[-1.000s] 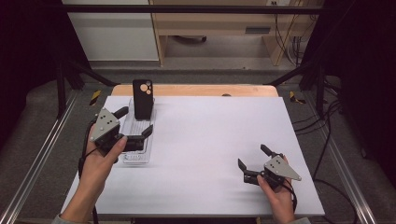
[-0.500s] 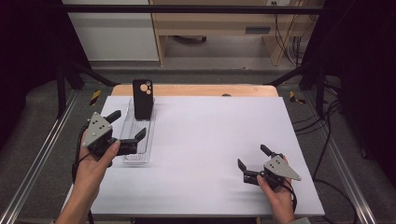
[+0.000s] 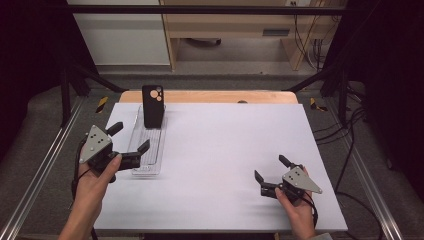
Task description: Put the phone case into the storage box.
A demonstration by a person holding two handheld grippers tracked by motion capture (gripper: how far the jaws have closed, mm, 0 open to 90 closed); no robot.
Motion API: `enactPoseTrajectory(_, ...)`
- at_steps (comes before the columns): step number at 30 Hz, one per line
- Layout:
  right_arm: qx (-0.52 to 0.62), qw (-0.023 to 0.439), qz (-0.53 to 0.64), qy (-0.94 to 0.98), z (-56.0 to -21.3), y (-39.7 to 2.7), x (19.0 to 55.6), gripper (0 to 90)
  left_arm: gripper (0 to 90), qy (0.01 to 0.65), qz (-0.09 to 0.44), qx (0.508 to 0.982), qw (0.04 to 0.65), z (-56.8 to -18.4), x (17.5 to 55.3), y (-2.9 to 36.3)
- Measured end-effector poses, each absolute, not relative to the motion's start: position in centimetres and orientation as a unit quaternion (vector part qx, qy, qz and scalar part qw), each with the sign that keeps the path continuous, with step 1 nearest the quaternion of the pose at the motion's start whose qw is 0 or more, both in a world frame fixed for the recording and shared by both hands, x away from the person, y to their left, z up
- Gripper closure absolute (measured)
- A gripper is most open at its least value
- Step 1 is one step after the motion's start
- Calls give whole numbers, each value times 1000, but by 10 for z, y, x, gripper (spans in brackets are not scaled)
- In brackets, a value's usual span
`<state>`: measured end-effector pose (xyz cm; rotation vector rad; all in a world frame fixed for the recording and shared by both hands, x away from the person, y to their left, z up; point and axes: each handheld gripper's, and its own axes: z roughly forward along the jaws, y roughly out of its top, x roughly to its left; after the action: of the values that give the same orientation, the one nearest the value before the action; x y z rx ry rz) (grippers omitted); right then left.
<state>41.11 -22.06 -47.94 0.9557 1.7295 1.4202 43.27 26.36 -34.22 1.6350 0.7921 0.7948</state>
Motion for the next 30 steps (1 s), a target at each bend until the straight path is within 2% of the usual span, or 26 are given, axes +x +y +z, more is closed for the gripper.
enactPoseTrajectory(30,361,359,540,670,-478,-220,411,32,13,337,311,675,577,-384,421,271)
